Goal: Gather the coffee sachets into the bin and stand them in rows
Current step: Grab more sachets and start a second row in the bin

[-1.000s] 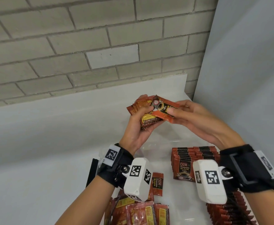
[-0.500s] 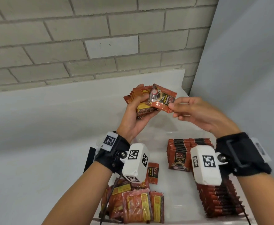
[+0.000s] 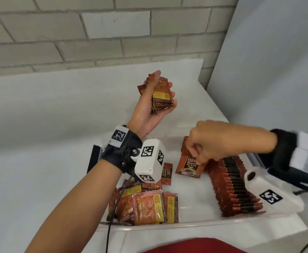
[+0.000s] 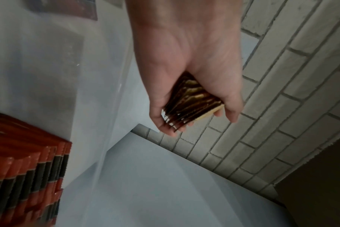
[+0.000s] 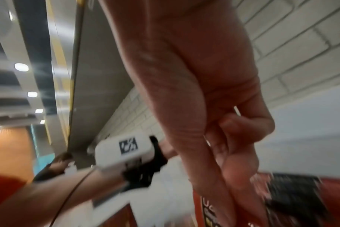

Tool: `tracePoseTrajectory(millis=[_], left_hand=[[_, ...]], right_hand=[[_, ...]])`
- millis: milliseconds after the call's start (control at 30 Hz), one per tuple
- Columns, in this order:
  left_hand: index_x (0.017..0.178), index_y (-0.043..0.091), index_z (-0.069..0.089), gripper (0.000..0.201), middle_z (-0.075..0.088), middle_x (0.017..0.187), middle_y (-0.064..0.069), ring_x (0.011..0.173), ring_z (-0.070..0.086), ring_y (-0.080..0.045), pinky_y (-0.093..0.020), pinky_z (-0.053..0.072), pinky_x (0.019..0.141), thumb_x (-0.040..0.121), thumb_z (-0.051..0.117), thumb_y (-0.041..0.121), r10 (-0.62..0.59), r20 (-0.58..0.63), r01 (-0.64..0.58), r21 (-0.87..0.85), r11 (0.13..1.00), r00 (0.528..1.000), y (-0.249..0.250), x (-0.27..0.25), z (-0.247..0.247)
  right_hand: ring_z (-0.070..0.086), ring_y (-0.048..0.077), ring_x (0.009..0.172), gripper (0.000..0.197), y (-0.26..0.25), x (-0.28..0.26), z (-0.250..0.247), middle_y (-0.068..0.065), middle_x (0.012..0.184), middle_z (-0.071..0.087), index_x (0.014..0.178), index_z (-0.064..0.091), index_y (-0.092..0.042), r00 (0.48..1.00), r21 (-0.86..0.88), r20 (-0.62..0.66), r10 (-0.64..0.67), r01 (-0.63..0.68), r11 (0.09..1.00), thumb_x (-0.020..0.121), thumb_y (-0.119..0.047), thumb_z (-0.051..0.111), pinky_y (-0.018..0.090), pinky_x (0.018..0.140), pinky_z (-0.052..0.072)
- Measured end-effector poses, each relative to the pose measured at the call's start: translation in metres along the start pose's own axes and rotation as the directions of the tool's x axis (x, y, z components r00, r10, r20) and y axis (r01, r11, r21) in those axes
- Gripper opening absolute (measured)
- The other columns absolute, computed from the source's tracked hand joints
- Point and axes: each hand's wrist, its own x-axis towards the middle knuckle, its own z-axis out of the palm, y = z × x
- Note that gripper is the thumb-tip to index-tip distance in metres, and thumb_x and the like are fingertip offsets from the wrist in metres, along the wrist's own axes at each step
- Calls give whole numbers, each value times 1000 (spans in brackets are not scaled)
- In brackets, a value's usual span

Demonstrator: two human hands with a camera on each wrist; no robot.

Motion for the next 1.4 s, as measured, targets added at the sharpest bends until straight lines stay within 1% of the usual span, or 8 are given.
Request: tracePoseTrajectory(millis=[167,367,700,933,1067,1133,1233,1400], left_hand=[[104,11,57,26,60,97,-7,80,59,-17,-34,52,72,93,62,33,-21,-33,21,5,1000,999,0,1,-2],[115,14,48,44,58,98,-7,79,61,-18,-34,54,72,81,70,29,-29,-7,29,5,1000,1000,-3,-1,2],[111,12,51,30,57,99,-9,83,58,-19,-33,53,72,90,64,29,-42,-14,42,0,999,999,-4,0,2],[113,10,55,35,60,94,-13,88,60,-23,-37,57,79,83,67,23,-44,-17,43,-52,998,999,-4,-2,4],[99,17,64,9,63,99,-15,92,62,-26,-41,57,81,91,60,16,-36,25,38,-56,998,999,-4,-3,3],[102,14,64,11,64,101,-16,93,62,-26,-41,57,82,93,58,16,-42,32,43,-33,999,999,-5,-3,1],[109,6,60,20,66,102,-16,93,64,-26,-41,57,84,92,58,16,-48,42,47,13,999,998,-5,-4,2],[124,7,55,38,68,102,-15,88,68,-26,-44,55,89,86,59,10,-65,69,63,43,997,996,-6,-6,3]], right_hand=[[42,5,58,26,-1,8,32,-11,66,46,65,50,-23,998,-141,54,26,-18,990,81,-20,70,18,48,29],[33,10,61,44,2,10,23,-8,70,31,62,29,-23,994,-264,-42,97,-105,959,82,-24,69,23,51,27],[24,5,58,50,5,7,21,-8,69,24,62,18,-24,998,-383,-21,54,-58,922,89,-18,60,21,49,19],[35,13,71,51,12,10,20,-11,71,25,63,20,-27,1000,-370,3,27,-24,929,91,-24,62,19,51,20],[42,16,81,49,15,12,19,-12,72,28,63,24,-27,999,-321,7,33,-29,947,88,-28,67,18,54,24],[46,16,81,42,17,12,19,-12,72,32,63,34,-26,999,-278,6,45,-42,960,85,-31,69,19,55,27],[54,14,78,24,22,11,15,-13,73,46,79,60,-21,998,-193,-16,60,-62,979,78,-40,75,20,54,33],[63,6,52,35,39,4,-10,-2,76,72,80,67,-19,989,145,-33,147,-141,979,70,-51,78,13,50,41]])
